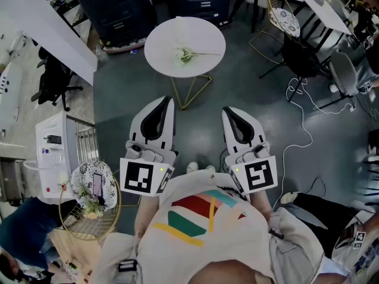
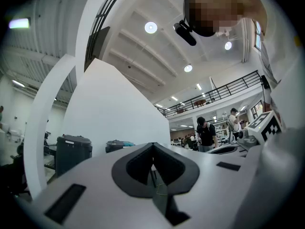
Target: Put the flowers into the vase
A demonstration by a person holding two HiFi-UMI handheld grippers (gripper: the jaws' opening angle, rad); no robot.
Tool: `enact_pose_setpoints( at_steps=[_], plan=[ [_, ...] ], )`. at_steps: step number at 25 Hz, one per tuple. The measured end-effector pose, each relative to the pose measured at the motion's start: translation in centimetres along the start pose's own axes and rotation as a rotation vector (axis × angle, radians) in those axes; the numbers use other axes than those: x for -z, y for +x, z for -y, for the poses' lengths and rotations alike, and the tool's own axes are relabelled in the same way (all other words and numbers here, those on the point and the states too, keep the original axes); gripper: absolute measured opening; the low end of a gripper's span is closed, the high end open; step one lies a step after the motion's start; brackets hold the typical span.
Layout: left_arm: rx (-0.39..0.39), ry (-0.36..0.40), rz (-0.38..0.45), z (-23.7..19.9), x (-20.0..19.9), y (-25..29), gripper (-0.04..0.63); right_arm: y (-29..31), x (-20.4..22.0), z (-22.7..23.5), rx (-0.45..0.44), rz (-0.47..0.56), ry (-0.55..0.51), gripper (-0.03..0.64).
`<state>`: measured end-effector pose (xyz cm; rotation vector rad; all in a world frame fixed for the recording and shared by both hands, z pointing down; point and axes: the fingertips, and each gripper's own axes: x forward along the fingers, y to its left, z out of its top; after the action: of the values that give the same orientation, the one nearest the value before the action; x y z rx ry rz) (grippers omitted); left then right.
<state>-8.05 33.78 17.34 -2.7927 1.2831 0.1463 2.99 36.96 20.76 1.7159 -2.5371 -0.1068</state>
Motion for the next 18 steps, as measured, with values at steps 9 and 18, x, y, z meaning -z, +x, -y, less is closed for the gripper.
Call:
enact_pose_setpoints(
  at_steps=[9,18],
  plan=[
    [-0.028,-0.022,0.013,-0.1,-0.2,0.0,0.006,-1.0,0.5,0.9,0.007,-0.016,0.008,0.011],
    [-0.047,-0.024,0.046,0.9,-0.7,0.1,0.006,-2.7,1.8,2.3,0.025,-0.022,0.035,0.011]
  ],
)
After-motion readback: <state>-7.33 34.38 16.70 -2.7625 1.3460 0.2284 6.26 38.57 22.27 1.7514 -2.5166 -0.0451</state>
